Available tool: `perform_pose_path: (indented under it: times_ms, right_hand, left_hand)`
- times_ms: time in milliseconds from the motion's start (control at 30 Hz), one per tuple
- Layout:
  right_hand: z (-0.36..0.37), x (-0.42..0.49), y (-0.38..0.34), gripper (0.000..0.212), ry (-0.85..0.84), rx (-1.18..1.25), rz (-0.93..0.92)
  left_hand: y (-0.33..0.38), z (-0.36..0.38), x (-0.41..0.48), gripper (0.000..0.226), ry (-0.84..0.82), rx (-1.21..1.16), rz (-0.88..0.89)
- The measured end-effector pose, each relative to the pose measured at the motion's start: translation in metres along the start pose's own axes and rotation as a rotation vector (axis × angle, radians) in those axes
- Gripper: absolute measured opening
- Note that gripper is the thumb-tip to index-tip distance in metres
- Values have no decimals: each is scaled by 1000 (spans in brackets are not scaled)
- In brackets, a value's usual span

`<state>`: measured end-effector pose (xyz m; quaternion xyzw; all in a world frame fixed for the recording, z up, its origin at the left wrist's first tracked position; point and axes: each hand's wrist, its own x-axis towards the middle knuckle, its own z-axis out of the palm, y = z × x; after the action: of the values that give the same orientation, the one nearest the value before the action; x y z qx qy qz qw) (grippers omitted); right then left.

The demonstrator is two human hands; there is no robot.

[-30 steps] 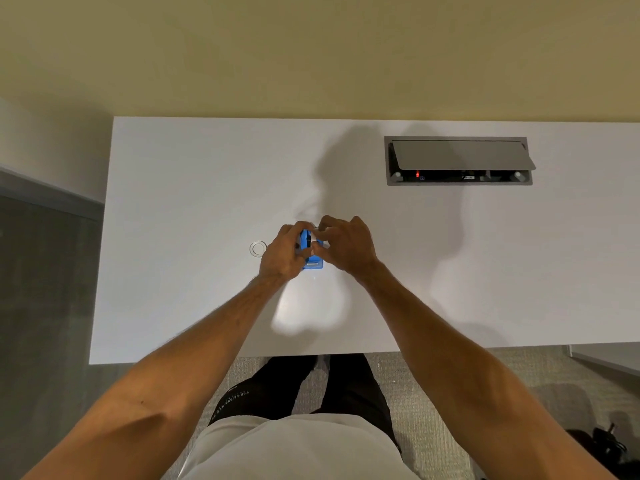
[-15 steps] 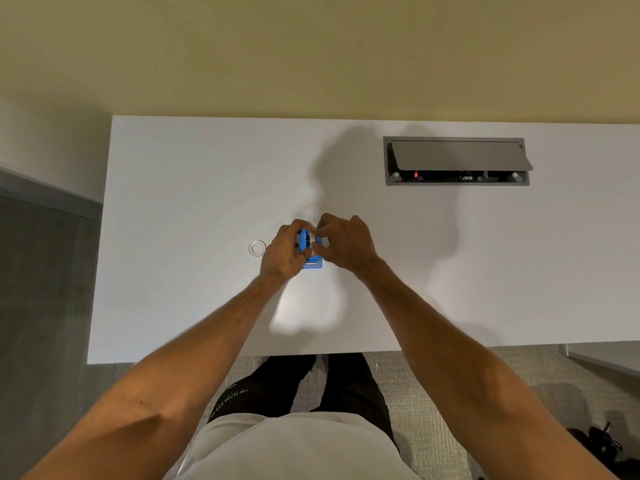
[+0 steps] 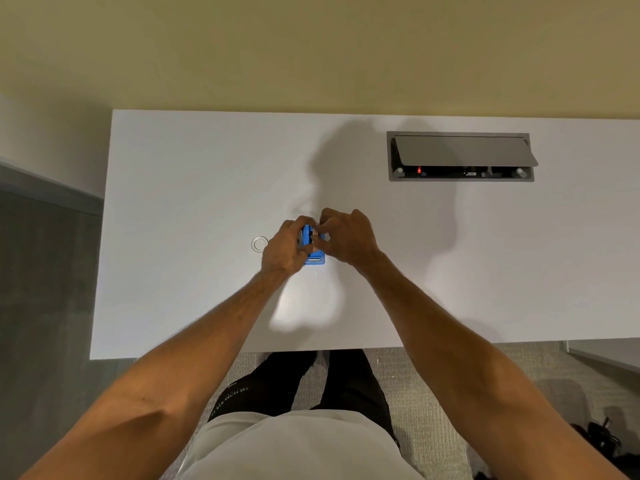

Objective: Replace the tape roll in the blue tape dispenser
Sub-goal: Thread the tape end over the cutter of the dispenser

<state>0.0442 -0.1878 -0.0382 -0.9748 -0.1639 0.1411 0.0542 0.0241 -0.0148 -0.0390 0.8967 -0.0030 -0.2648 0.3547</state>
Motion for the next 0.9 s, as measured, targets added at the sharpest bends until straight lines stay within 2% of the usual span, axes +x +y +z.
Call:
perform_pose_path:
  times_ms: [400, 667, 900]
  right_hand:
    - [2, -7, 0, 49, 16, 35, 19]
    - [4, -16, 0, 37, 95, 40, 19]
    - [3, -16, -7, 35, 124, 70, 70]
  left_hand:
    - [1, -1, -2, 45, -2, 8, -2]
    - [1, -2, -6, 47, -20, -29, 6]
    - [3, -2, -6, 47, -15, 12, 0]
